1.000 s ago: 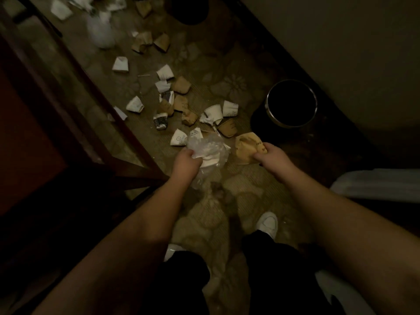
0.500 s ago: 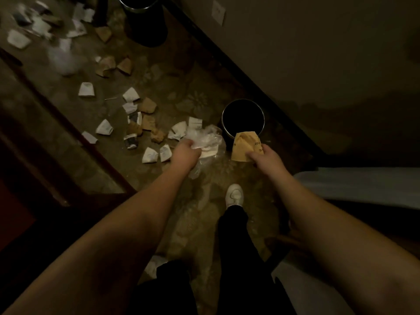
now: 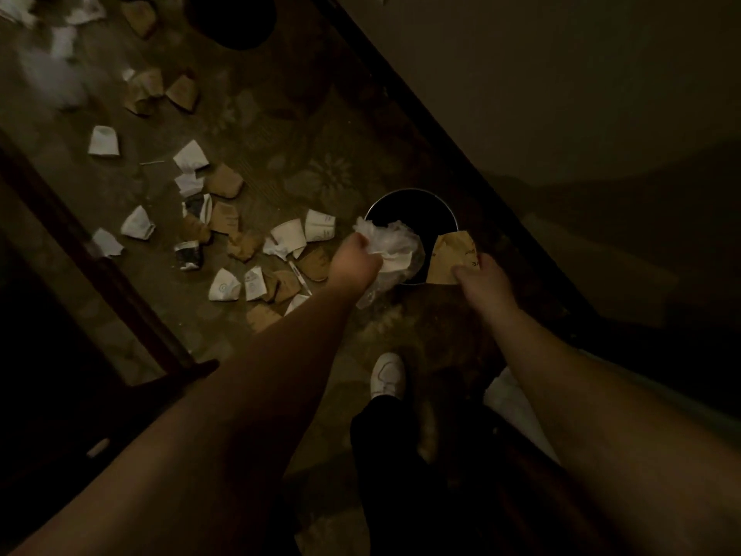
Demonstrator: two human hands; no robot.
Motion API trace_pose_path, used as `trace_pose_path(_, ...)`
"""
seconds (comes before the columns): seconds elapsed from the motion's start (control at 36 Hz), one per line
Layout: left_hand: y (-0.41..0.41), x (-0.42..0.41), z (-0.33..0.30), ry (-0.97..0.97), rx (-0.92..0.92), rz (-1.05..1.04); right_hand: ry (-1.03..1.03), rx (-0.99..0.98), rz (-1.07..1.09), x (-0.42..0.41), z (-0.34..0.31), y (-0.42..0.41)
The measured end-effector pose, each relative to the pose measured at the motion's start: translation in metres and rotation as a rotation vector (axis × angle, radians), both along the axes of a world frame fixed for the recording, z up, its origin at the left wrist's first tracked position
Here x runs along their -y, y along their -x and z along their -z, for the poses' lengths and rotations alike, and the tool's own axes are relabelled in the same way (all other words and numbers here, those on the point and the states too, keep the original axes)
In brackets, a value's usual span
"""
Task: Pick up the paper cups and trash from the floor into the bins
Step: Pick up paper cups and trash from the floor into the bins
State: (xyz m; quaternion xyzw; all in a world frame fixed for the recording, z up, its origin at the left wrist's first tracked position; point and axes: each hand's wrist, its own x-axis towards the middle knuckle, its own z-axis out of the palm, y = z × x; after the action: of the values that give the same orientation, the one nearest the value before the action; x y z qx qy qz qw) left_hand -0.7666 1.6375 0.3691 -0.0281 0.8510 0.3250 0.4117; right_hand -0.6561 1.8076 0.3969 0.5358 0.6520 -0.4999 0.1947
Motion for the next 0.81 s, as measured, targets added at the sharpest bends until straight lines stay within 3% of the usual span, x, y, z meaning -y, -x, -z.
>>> trace_pose_path(0.17,0.012,-0.031,0.044,-0.029,0.049,-0.157,0.019,-0.059,0.116,-0.027,0.038,0.013)
trace_pose_path(0.36,0.020,-0.050,0.061,-0.061,0.096,-0.209,-0.010,-0.052,-0.061,-0.034,0.061,0.036)
trace_pose_path(0.58,0.025,-0.048,0.070,-0.255,0.397,-0.344,0.011,-0.021,-0.250,-0.032,0.072,0.058)
trace_pose_path(0.81,0.025,-0.017,0.067,-0.244,0.349,-0.291,-0.046,0.006,-0.421,-0.019,0.070,0.055)
